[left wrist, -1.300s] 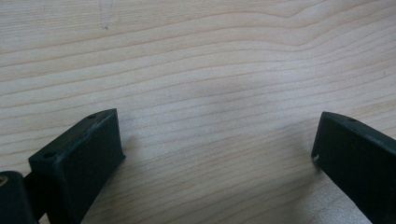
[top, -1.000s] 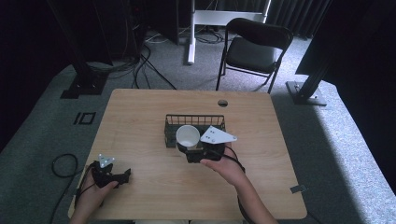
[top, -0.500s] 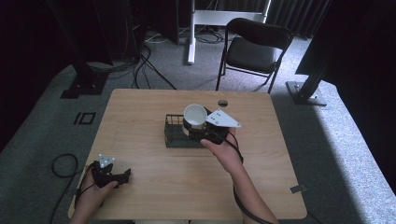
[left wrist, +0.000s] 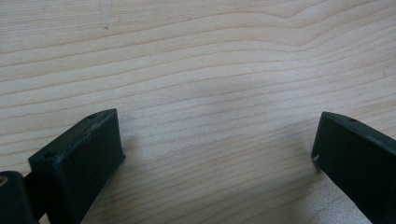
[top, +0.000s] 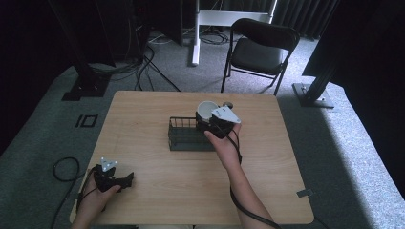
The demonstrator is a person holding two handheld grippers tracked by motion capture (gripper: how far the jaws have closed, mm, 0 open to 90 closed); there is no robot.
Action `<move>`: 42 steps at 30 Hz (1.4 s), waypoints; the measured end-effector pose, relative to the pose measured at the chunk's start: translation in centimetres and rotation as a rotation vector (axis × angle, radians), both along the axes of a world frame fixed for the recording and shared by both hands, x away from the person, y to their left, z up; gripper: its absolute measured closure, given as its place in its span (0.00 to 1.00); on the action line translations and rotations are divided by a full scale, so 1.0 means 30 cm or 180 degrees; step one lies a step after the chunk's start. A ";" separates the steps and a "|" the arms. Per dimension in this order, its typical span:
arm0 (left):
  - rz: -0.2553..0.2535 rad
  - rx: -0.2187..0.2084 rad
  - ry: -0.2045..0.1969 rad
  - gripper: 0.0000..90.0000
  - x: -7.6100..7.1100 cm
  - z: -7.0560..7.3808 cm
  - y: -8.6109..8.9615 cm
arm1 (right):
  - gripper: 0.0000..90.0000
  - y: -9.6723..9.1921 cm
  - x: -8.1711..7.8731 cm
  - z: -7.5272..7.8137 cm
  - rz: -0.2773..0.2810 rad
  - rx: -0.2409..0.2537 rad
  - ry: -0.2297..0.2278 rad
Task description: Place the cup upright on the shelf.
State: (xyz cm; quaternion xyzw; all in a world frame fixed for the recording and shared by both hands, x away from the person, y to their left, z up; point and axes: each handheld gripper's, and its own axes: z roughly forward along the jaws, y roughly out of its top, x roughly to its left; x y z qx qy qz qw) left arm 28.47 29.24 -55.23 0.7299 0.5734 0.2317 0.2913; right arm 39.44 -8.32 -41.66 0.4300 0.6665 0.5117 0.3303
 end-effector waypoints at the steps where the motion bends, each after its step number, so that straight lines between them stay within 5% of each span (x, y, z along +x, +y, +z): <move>1: -0.0002 0.0001 0.0002 0.02 0.000 0.000 0.000 | 0.22 0.003 0.007 -0.010 -0.0056 -0.0001 0.0034; 9: -0.0005 0.0003 0.0003 0.02 0.000 0.000 0.001 | 0.22 0.028 0.038 -0.090 -0.0304 -0.0029 0.0212; 22: -0.0004 0.0005 0.0005 0.02 0.000 0.000 0.000 | 0.22 0.037 0.055 -0.176 -0.0449 0.0005 0.0387; 30: -0.0006 0.0005 0.0005 0.02 0.000 0.000 0.001 | 0.22 0.039 0.052 -0.188 -0.0463 0.0011 0.0371; 42: -0.0005 0.0006 0.0005 0.02 0.000 0.000 0.000 | 0.13 0.017 0.046 -0.191 -0.0252 0.0062 0.0356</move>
